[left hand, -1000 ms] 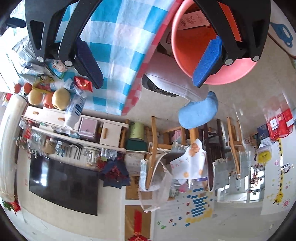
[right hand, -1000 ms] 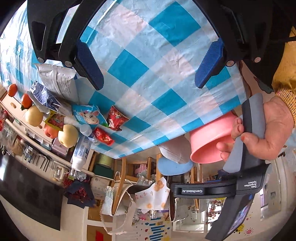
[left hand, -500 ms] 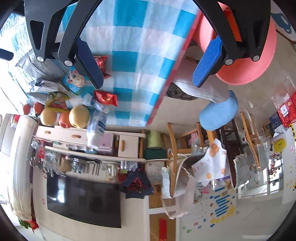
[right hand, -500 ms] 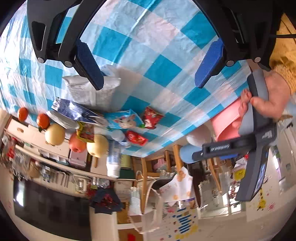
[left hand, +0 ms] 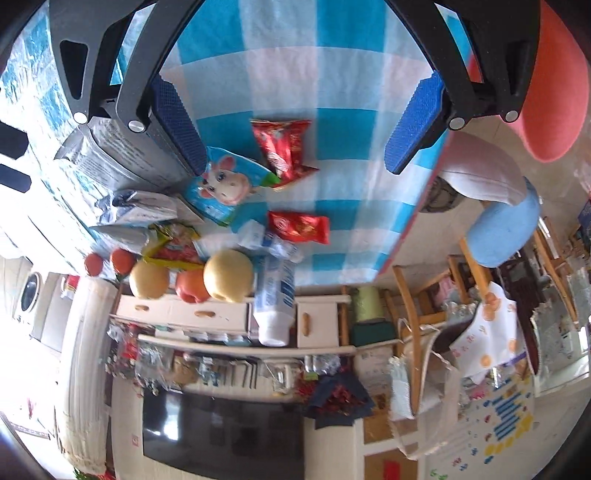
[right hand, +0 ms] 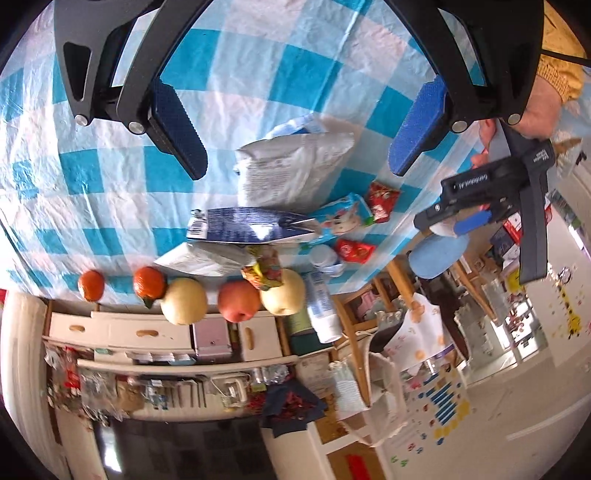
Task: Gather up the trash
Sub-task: 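Return the left gripper to the table toward the red candy wrapper, then grasp the red candy wrapper with the left gripper while the right gripper grasps the silver foil packet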
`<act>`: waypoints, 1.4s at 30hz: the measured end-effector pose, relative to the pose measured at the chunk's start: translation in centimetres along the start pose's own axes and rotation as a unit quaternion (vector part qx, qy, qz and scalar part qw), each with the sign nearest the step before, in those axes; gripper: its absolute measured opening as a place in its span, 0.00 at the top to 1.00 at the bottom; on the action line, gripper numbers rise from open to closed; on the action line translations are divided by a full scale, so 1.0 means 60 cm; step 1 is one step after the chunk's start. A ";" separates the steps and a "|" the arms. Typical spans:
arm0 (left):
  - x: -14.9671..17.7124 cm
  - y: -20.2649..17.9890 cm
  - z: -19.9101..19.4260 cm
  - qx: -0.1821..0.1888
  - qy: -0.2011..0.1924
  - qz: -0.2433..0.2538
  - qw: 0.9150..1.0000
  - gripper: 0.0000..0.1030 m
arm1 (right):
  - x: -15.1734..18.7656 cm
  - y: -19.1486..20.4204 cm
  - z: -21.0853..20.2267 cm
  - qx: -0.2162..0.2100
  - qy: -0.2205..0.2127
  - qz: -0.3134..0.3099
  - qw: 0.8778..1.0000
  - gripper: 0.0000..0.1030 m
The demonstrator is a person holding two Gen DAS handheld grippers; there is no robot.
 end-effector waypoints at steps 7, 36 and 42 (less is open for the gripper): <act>0.015 0.002 0.062 0.000 0.052 -0.022 0.998 0.07 | -0.004 -0.035 0.030 0.004 0.023 0.025 0.999 0.04; 0.030 0.030 0.154 -0.035 0.105 -0.047 0.993 0.31 | 0.009 0.024 0.103 0.001 0.061 -0.031 0.998 0.06; 0.029 0.023 0.158 -0.021 0.102 -0.048 0.993 0.46 | 0.017 0.045 0.120 0.025 0.049 -0.081 0.995 0.06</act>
Point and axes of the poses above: each gripper's, at about its wrist camera, not at the fingertips, and z roughly the way its jaws point, y to its left, x to its underside, the point moved 3 cm from there along z, roughly the way its jaws point, and after that the axes turned 14 degrees about x, right-handed, at the moved point
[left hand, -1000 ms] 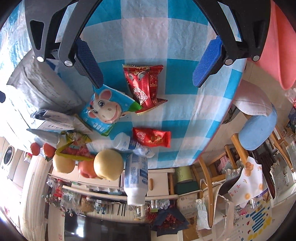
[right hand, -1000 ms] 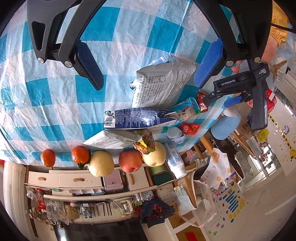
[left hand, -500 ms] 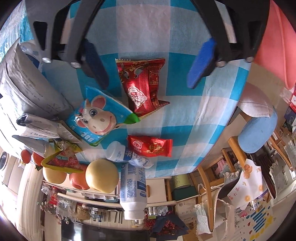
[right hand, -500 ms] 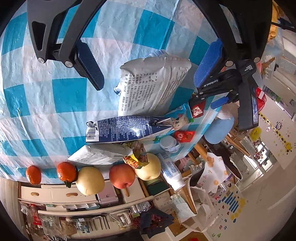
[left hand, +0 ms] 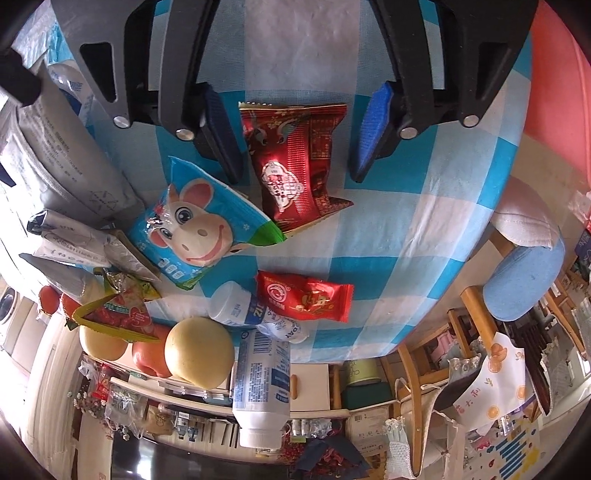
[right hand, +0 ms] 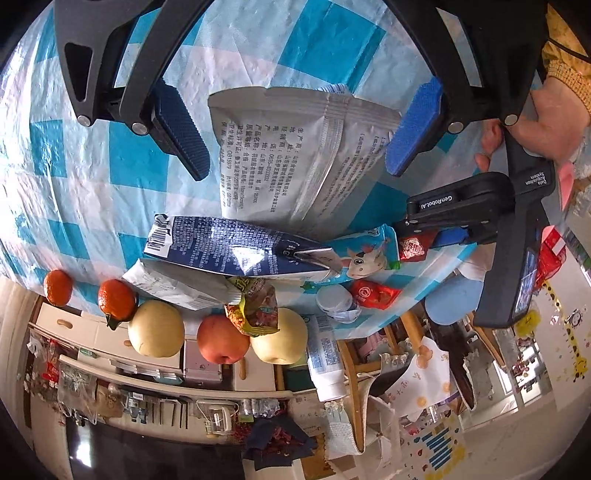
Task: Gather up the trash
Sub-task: 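Grasp the red candy wrapper with the left gripper while the right gripper grasps the silver foil packet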
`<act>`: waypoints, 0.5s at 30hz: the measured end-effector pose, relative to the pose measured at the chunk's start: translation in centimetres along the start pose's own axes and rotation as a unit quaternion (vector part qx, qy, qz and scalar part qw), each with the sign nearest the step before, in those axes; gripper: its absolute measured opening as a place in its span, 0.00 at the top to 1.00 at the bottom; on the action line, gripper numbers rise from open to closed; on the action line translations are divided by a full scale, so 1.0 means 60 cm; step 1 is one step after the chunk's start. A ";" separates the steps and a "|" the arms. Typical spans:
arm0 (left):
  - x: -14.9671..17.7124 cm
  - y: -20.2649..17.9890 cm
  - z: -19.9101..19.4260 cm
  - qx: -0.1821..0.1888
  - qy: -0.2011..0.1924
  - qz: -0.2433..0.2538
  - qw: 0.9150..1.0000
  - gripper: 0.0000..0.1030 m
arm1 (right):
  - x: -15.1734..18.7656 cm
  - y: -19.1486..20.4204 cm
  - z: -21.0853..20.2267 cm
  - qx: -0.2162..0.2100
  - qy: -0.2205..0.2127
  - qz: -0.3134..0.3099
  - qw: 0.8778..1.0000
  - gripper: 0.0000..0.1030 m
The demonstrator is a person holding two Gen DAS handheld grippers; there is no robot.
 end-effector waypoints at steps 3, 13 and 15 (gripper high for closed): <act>0.001 -0.008 0.000 0.007 0.000 0.004 1.000 0.56 | 0.000 0.011 0.008 0.012 -0.004 -0.022 1.000 0.06; 0.007 -0.007 -0.008 0.014 0.005 -0.002 1.000 0.60 | 0.003 0.029 0.020 0.052 -0.018 -0.070 0.996 0.19; 0.009 -0.003 -0.011 0.017 0.006 -0.006 1.000 0.61 | 0.004 0.030 0.021 0.055 -0.020 -0.076 0.995 0.20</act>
Point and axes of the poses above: each gripper's, at about its wrist camera, not at the fingertips, and z roughly the way its jaws point, y to its left, x to its underside, the point moved 3 cm from there along z, roughly the way its jaws point, and after that the axes turned 14 degrees about x, right-handed, at the moved point
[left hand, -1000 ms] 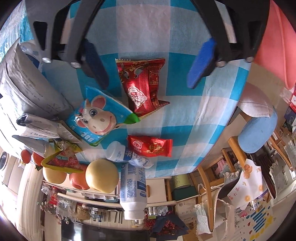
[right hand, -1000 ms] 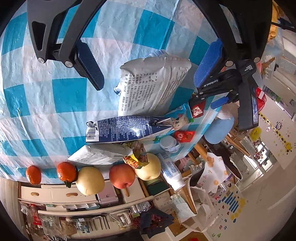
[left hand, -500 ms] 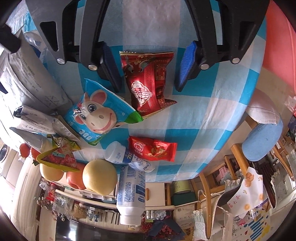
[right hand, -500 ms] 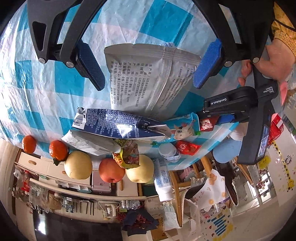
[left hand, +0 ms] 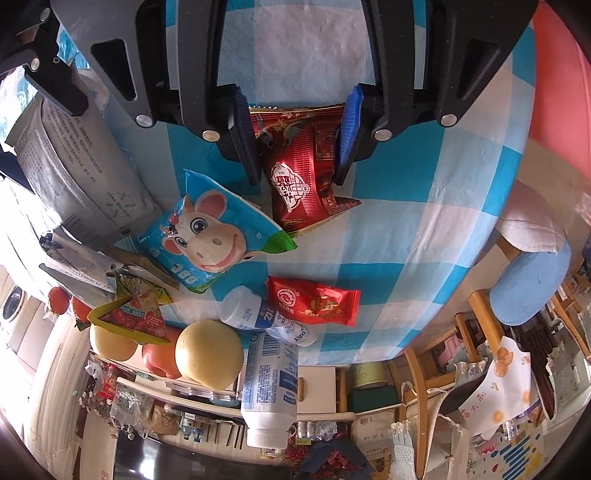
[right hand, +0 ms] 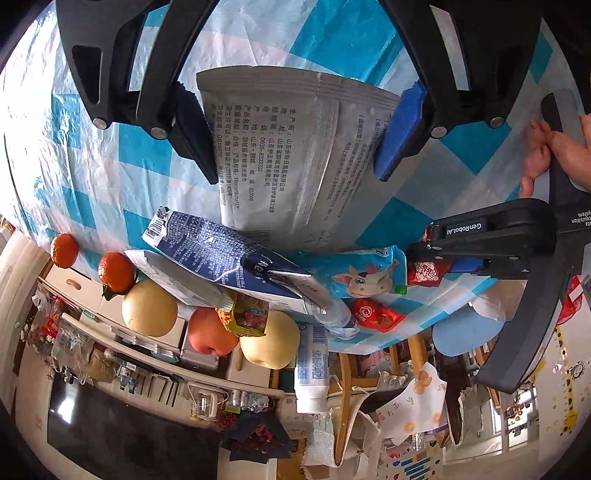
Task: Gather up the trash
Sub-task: 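Grasp the red candy wrapper with the left gripper while the right gripper grasps the silver foil packet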
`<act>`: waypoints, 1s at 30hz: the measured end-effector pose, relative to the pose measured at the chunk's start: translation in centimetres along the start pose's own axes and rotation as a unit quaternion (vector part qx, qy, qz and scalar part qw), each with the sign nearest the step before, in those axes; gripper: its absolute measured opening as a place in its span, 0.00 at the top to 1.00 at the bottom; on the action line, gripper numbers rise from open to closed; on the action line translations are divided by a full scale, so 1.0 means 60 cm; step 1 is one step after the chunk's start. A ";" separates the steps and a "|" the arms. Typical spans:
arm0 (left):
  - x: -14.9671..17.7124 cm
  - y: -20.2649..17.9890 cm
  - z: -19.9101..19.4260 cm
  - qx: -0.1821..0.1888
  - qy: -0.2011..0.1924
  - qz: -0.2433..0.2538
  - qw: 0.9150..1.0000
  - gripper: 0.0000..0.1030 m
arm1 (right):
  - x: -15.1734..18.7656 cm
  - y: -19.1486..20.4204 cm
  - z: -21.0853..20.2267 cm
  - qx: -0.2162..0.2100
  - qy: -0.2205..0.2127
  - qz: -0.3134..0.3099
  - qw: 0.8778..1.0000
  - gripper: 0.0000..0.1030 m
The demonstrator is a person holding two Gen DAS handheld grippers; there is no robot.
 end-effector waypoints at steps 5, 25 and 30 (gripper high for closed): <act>0.003 0.011 -0.012 0.006 -0.002 -0.013 1.000 0.62 | 0.003 0.004 -0.003 0.004 -0.004 -0.015 1.000 0.21; 0.022 0.032 -0.074 0.051 -0.025 -0.038 0.998 0.62 | 0.009 0.020 -0.035 -0.017 -0.013 -0.030 0.999 0.35; 0.027 0.028 -0.082 0.057 -0.028 -0.038 0.997 0.62 | 0.012 0.047 -0.028 -0.017 -0.012 -0.052 0.998 0.09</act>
Point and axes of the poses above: each gripper's, at about its wrist camera, not at the fingertips, and z roughly the way its jaws point, y to its left, x to its underside, the point moved 3 cm from there along z, roughly the way its jaws point, and after that the axes turned 14 degrees about x, right-handed, at the moved point
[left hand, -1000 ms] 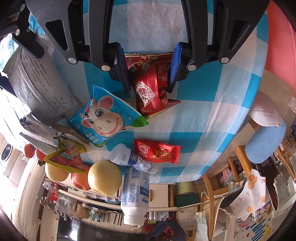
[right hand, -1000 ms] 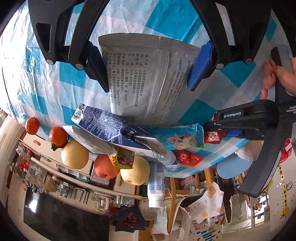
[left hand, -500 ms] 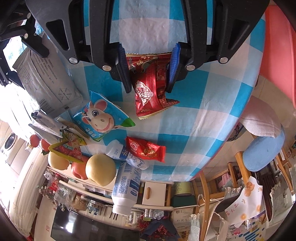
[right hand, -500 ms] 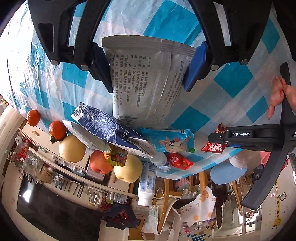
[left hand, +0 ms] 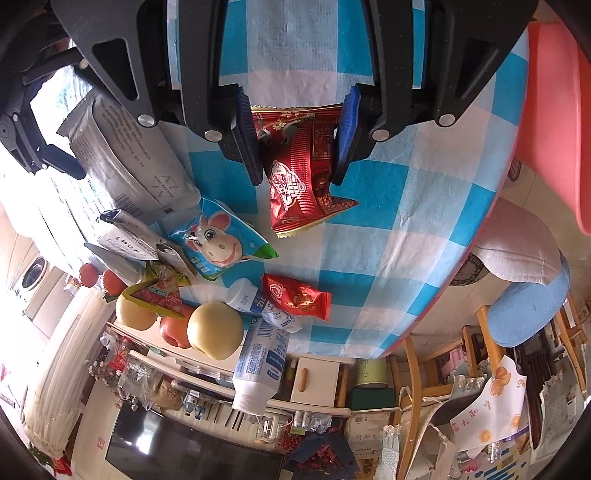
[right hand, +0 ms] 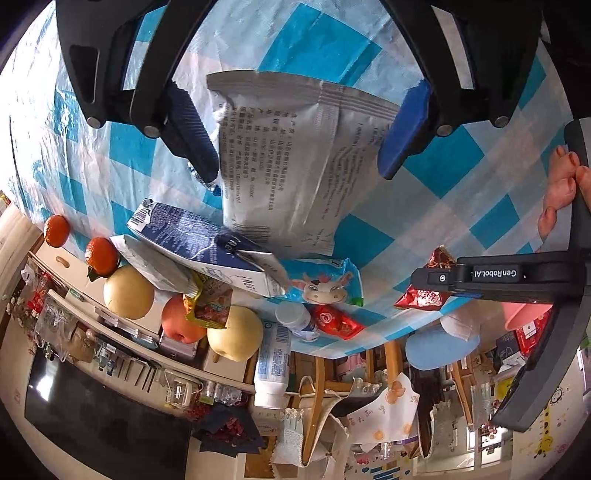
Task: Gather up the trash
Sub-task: 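Grasp the red candy wrapper with the left gripper while the right gripper grasps the silver foil packet, then carry the red wrapper over the pink bucket and release it with the left gripper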
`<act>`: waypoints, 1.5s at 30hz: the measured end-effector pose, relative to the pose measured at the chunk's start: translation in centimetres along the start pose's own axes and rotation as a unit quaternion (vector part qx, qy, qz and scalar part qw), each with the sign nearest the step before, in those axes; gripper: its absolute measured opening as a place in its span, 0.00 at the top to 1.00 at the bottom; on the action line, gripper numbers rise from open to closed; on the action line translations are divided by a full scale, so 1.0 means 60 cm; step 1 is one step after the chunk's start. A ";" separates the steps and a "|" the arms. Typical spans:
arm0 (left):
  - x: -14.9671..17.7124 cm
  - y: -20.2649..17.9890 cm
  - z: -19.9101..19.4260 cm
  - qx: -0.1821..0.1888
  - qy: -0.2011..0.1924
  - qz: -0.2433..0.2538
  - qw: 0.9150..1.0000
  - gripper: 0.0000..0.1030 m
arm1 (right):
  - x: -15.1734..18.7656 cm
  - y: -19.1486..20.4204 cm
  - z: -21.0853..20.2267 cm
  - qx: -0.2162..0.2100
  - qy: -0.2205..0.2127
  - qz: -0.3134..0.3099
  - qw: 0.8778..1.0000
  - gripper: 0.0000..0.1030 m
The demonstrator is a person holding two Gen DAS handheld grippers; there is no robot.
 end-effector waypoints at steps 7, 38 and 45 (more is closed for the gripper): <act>0.007 -0.001 -0.002 0.004 0.002 0.000 1.000 0.62 | 0.001 0.016 0.015 0.029 -0.003 -0.022 0.999 0.17; 0.003 0.042 -0.107 0.025 -0.065 -0.049 0.996 0.62 | -0.023 0.077 -0.098 -0.024 -0.047 0.008 0.999 0.33; -0.001 0.101 -0.162 -0.005 -0.096 -0.086 0.992 0.62 | -0.062 0.128 -0.132 -0.040 -0.071 -0.012 0.997 0.33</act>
Point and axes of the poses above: each gripper's, at about its wrist camera, not at the fingertips, and z roughly the way its jaws point, y to its left, x to its underside, the point moved 3 cm from there along z, roughly the way its jaws point, and after that the axes turned 14 degrees about x, right-handed, at the moved point
